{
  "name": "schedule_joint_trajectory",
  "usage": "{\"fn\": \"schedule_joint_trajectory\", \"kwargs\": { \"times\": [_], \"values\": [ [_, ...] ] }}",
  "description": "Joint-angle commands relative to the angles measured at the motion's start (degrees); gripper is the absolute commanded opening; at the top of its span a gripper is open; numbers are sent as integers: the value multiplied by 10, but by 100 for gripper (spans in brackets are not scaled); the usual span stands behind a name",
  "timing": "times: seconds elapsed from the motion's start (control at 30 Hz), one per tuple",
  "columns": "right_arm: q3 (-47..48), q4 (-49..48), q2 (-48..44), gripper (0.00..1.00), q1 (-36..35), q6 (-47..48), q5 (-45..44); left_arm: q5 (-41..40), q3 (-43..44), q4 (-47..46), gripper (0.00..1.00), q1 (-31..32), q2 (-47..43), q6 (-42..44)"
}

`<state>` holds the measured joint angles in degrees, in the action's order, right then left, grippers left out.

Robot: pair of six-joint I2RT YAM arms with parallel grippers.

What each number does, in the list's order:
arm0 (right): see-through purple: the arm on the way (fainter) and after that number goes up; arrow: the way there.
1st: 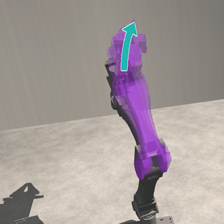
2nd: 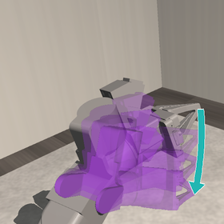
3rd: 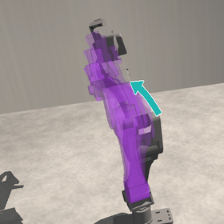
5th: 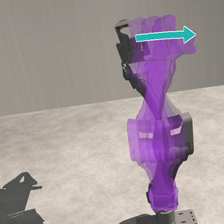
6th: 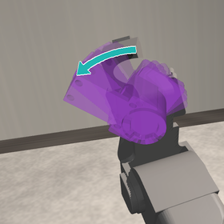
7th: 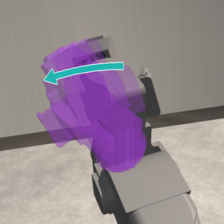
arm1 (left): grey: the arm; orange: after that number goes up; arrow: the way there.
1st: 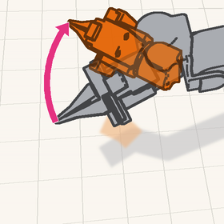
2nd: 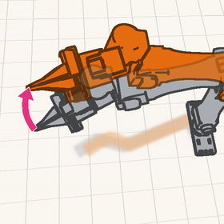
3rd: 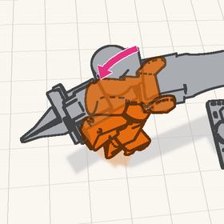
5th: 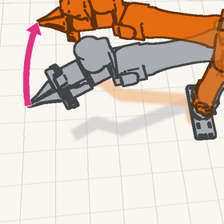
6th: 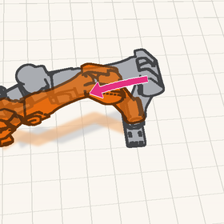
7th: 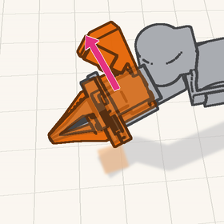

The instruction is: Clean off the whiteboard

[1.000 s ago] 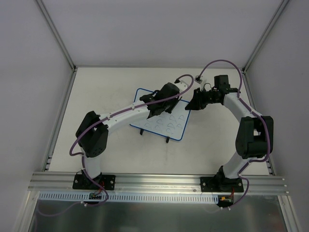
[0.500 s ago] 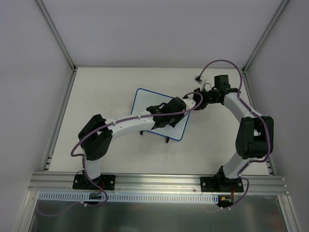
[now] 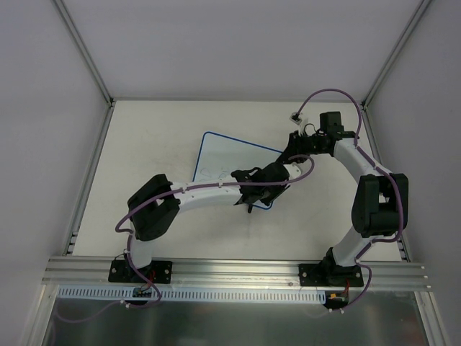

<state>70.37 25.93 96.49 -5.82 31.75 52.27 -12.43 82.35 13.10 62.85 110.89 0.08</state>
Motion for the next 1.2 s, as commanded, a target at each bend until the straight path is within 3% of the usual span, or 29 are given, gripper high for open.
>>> {"fn": "schedule_joint_trajectory", "kwargs": {
  "times": [0.0, 0.27, 0.43, 1.17],
  "values": [
    [-5, -2, -25, 0, -5, 23, -35, -56, -17, 12, 0, -43, -5, -57],
    [-7, -2, -26, 0, -5, 24, -37, -130, -31, 10, 0, -94, -47, -104],
    [-7, -2, -25, 0, -5, 24, -37, -128, -6, 10, 0, -112, -52, -93],
    [-2, -2, -21, 0, -5, 22, -37, -67, 65, 9, 0, -29, 37, 88]
  ]
}}
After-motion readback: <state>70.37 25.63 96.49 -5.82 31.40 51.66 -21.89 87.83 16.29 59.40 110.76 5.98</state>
